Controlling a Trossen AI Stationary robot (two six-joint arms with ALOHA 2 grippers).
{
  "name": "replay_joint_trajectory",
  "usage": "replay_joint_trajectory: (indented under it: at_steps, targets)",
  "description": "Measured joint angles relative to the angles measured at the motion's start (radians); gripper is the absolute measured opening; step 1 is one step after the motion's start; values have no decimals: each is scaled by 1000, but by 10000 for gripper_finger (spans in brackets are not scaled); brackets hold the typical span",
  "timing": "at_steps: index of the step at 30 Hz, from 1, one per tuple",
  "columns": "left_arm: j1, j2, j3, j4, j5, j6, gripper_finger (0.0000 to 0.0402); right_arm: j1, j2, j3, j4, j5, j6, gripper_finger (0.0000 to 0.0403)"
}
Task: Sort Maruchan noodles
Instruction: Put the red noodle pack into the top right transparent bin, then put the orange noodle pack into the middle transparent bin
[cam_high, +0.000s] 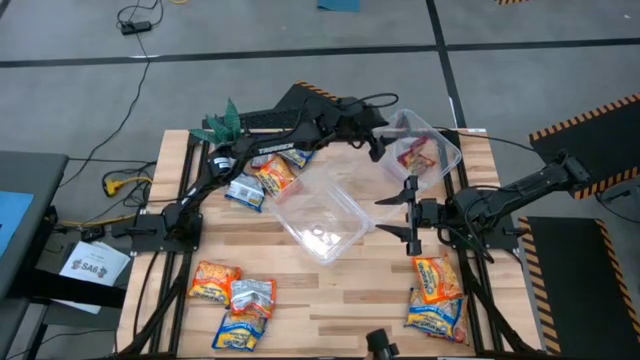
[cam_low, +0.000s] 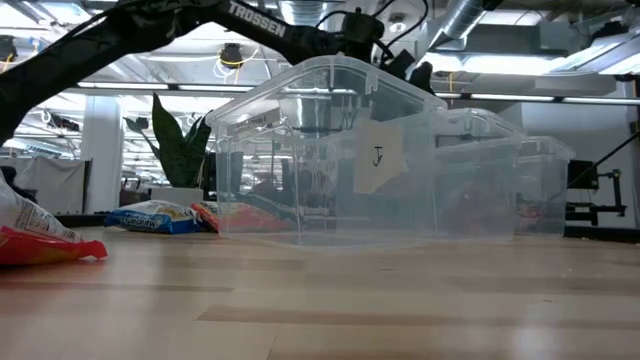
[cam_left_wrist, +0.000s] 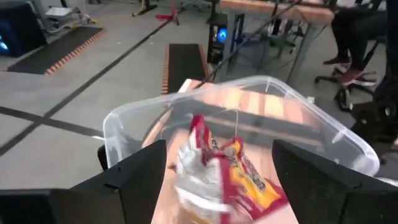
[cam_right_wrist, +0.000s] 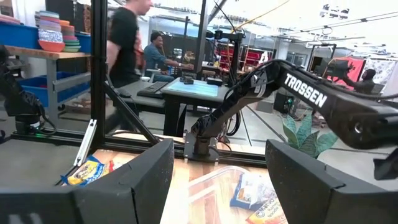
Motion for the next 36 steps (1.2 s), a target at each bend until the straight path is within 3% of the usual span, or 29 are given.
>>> replay_joint_trajectory:
  at_steps: [4,12,17,22,30,33,36]
  targets:
    - [-2,-47,-1,-118,-12,33,278,0,0,0,-1,0,-1,276]
    - [1,-294,-18,-515,-136,66,278,0,0,0,-18,0,0,276]
    - [-38,-505,-202,-565,-144,34,278,0,0,0,-20,0,0,276]
    - [-137,-801,-631,-310,-201,29,278,0,0,0,-37,0,17,276]
    - [-391,-1280,-1475,424,-275,-23,278,0,0,0,-45,0,19,276]
    - [-491,-1395,-1707,709,-358,-29,278,-4,8,1,-45,1,19,276]
    - [-560,-1470,-1859,897,-454,13,278,-6,9,0,-43,1,19,276]
